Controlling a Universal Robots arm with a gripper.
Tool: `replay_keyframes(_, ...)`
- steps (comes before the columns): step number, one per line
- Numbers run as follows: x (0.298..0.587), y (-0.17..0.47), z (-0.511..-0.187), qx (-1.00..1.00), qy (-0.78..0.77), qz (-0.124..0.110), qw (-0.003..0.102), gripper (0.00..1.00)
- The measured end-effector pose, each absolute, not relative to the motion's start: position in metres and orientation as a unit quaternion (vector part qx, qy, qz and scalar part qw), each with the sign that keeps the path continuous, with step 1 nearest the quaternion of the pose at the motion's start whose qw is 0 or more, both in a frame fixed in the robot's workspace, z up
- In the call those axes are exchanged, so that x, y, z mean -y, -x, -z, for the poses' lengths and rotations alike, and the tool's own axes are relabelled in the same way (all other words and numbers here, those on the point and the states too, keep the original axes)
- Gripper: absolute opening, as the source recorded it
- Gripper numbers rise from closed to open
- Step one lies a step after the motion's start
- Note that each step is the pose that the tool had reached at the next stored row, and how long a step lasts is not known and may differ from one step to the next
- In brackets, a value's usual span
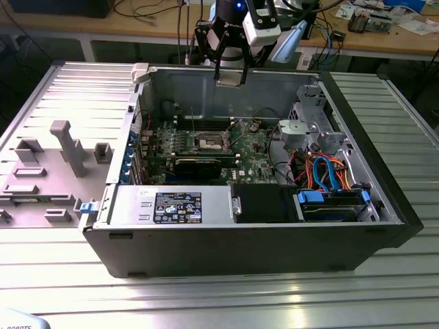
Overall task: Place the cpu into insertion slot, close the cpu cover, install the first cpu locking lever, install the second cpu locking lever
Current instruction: 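Place the cpu into insertion slot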
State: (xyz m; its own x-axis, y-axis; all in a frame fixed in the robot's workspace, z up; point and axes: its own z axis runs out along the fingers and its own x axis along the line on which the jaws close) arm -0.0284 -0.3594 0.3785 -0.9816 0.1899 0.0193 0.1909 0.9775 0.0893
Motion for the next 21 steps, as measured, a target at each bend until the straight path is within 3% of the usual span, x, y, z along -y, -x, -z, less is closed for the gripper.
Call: replay_keyframes(21, 0.3594, 0.0284, -0.3780, 0.990, 0.131, 0.046, 0.004, 0.54)
